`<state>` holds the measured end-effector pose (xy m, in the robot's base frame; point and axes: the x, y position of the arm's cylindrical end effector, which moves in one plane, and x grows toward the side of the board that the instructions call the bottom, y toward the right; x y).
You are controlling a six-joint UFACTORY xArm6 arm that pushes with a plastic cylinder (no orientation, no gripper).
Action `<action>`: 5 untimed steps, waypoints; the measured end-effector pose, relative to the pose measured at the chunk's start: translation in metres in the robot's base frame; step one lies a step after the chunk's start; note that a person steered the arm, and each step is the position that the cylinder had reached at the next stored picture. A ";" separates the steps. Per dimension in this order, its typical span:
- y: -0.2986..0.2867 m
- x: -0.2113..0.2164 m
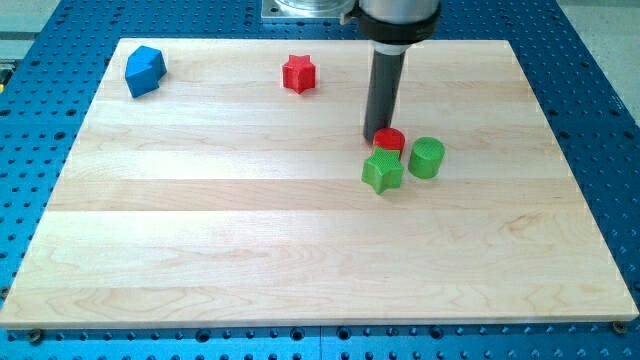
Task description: Push the green circle into the green star
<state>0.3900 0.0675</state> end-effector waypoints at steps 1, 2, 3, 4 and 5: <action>-0.004 0.000; 0.032 -0.014; 0.087 -0.005; 0.116 0.025; 0.121 0.027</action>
<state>0.4171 0.1889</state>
